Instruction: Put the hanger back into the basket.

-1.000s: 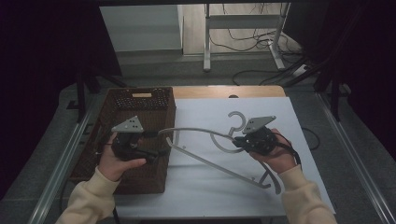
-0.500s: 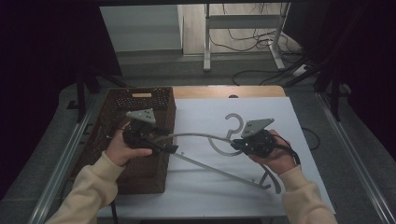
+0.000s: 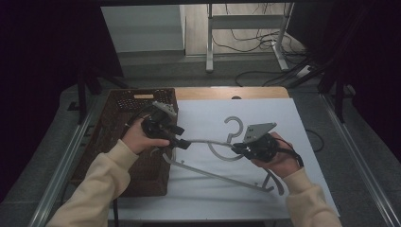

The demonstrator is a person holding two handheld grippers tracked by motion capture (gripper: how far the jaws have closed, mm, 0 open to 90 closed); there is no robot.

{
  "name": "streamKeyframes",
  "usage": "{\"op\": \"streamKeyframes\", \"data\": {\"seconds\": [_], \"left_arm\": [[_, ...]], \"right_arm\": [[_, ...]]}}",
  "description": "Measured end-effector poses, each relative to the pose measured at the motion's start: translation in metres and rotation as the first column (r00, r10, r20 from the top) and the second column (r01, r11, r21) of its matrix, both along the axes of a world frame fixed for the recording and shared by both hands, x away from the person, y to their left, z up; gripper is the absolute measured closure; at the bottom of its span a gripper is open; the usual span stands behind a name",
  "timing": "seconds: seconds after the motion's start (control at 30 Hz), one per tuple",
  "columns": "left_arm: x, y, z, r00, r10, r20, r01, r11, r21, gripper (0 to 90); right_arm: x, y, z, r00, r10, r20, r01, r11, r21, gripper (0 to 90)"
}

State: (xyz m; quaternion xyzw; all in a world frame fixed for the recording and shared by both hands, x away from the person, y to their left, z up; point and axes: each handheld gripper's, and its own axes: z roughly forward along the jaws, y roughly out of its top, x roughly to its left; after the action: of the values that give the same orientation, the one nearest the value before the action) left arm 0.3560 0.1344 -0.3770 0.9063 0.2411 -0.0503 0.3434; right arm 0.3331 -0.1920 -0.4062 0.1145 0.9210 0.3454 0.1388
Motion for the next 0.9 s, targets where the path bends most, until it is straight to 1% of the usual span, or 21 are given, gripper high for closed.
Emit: {"op": "streamKeyframes", "data": {"seconds": [0.03, 0.13, 0.2, 0.3, 0.33, 0.37, 0.4, 0.47, 0.5, 0.53, 0.57, 0.6, 0.67, 0.7, 0.77, 0.8, 0.83, 0.9], "left_arm": [[0.001, -0.003, -0.001, 1.0000, -0.004, -0.005, 0.005, 0.9999, 0.014, 36.0], [0.000, -0.010, -0.005, 0.9991, -0.034, -0.027, 0.035, 0.9984, 0.045, 46.5], [0.000, -0.014, -0.007, 0.9972, -0.058, -0.047, 0.060, 0.9968, 0.052, 54.4], [-0.002, -0.017, -0.009, 0.9932, -0.089, -0.075, 0.093, 0.9942, 0.054, 69.9], [-0.002, -0.018, -0.009, 0.9925, -0.091, -0.083, 0.096, 0.9933, 0.064, 74.7], [-0.002, -0.018, -0.009, 0.9910, -0.096, -0.094, 0.102, 0.9926, 0.065, 77.9], [-0.002, -0.018, -0.009, 0.9892, -0.104, -0.104, 0.110, 0.9921, 0.059, 78.8], [-0.004, -0.016, -0.008, 0.9874, -0.115, -0.108, 0.121, 0.9913, 0.050, 80.1], [-0.005, -0.016, -0.008, 0.9866, -0.113, -0.118, 0.117, 0.9926, 0.030, 80.7], [-0.004, -0.014, -0.007, 0.9861, -0.120, -0.115, 0.124, 0.9920, 0.025, 81.0], [-0.005, -0.014, -0.006, 0.9867, -0.117, -0.113, 0.119, 0.9928, 0.013, 81.1], [-0.005, -0.013, -0.005, 0.9864, -0.125, -0.107, 0.129, 0.9913, 0.027, 81.1], [-0.006, -0.012, -0.005, 0.9875, -0.118, -0.104, 0.121, 0.9926, 0.017, 81.2], [-0.007, -0.012, -0.005, 0.9881, -0.115, -0.102, 0.117, 0.9929, 0.018, 81.3], [-0.009, -0.012, -0.004, 0.9907, -0.106, -0.085, 0.108, 0.9940, 0.019, 81.3], [-0.010, -0.012, -0.003, 0.9917, -0.102, -0.079, 0.104, 0.9944, 0.021, 81.3], [-0.010, -0.012, -0.003, 0.9930, -0.094, -0.071, 0.096, 0.9952, 0.023, 81.3], [-0.011, -0.010, -0.002, 0.9956, -0.071, -0.060, 0.073, 0.9971, 0.022, 81.3]], "right_arm": [[-0.001, 0.000, 0.000, 1.0000, 0.005, 0.000, -0.005, 1.000, 0.003, 81.7], [-0.002, 0.002, 0.001, 0.9997, 0.024, 0.006, -0.024, 1.000, 0.006, 81.7], [-0.003, 0.003, 0.001, 0.9994, 0.034, 0.011, -0.034, 0.999, 0.009, 81.7], [-0.005, 0.004, 0.003, 0.9989, 0.043, 0.019, -0.043, 0.999, 0.009, 81.7], [-0.005, 0.005, 0.003, 0.9987, 0.046, 0.021, -0.046, 0.999, 0.008, 81.7], [-0.005, 0.005, 0.003, 0.9985, 0.049, 0.022, -0.050, 0.999, 0.009, 81.7], [-0.006, 0.005, 0.003, 0.9985, 0.052, 0.019, -0.052, 0.999, 0.007, 81.6], [-0.006, 0.006, 0.003, 0.9981, 0.059, 0.017, -0.059, 0.998, 0.010, 81.5], [-0.006, 0.005, 0.003, 0.9980, 0.061, 0.016, -0.061, 0.998, 0.013, 81.5], [-0.006, 0.005, 0.003, 0.9979, 0.063, 0.014, -0.063, 0.998, 0.018, 81.3], [-0.006, 0.005, 0.004, 0.9978, 0.065, 0.014, -0.066, 0.997, 0.027, 81.2], [-0.006, 0.005, 0.004, 0.9977, 0.066, 0.013, -0.067, 0.997, 0.034, 81.2], [-0.006, 0.005, 0.005, 0.9976, 0.067, 0.013, -0.068, 0.997, 0.040, 80.8], [-0.005, 0.005, 0.005, 0.9978, 0.066, 0.012, -0.066, 0.997, 0.041, 80.3], [-0.004, 0.003, 0.005, 0.9984, 0.055, 0.009, -0.056, 0.997, 0.060, 78.9], [-0.004, 0.003, 0.005, 0.9989, 0.047, 0.005, -0.047, 0.996, 0.072, 76.2], [-0.003, 0.002, 0.005, 0.9993, 0.036, 0.004, -0.036, 0.996, 0.084, 71.4], [-0.001, -0.002, 0.008, 1.0000, 0.007, -0.001, -0.006, 0.991, 0.135, 58.4]]}}
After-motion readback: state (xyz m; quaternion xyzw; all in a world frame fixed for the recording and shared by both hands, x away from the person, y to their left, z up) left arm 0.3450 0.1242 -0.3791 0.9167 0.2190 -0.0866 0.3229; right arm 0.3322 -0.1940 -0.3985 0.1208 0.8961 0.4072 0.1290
